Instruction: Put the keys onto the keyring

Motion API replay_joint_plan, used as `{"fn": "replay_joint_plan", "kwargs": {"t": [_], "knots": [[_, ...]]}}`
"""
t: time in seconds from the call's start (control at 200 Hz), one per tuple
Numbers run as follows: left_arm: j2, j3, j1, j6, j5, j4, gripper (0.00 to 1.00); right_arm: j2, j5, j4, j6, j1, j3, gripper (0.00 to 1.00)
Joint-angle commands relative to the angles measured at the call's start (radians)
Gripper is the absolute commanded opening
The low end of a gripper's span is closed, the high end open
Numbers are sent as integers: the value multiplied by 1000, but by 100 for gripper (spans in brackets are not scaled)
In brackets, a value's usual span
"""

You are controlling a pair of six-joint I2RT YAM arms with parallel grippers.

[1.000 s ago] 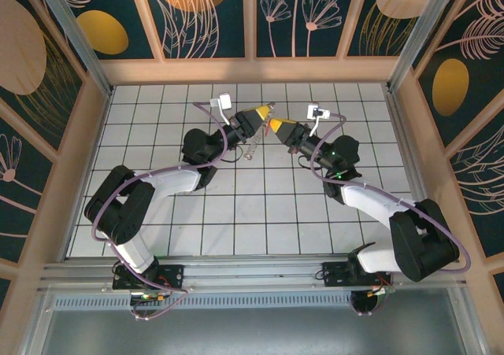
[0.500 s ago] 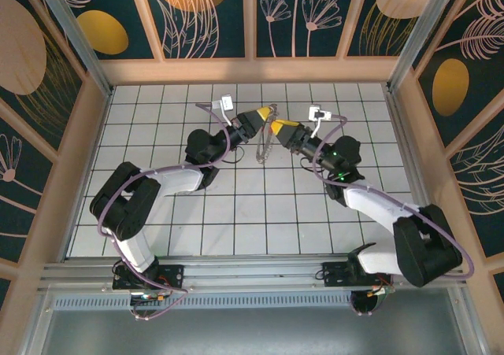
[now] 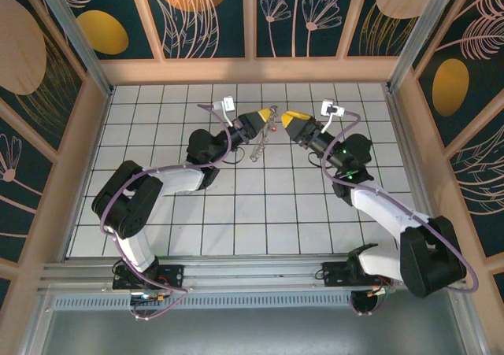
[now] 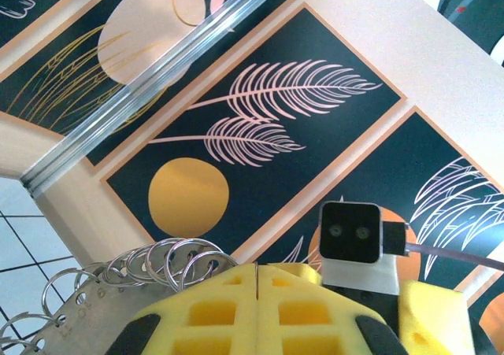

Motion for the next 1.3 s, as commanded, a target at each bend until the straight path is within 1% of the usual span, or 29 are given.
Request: {"fn": "replay_joint_plan", "kwargs": {"t": [0.0,0.15,0.415,0.496,0.581,0.751,0.901,1.036,1.246,1.296], "knots": [[-2,20,-5,3,11,51,0,51,-11,97,41,-4,48,44],[-3,16,-3,7,10,45,0,90,-18,124,62,4,64,41],[-1,18,-6,5,11,46,0,130,-15,136,62,32,79,41],[0,16,-6,2,10,48,0,146,-18,137,62,41,93,40],[-2,15,-5,3,9,48,0,164,-21,139,63,49,106,35],[-5,12,-5,5,9,48,0,177,-24,144,62,54,112,23],[-4,13,-5,7,8,47,0,176,-20,150,64,54,97,15],[-4,15,-4,6,7,47,0,173,-18,152,62,55,78,0],[-1,21,-4,15,10,39,0,178,-20,147,55,47,78,0],[-11,21,-4,36,10,15,10,181,-32,139,51,39,85,0]]}}
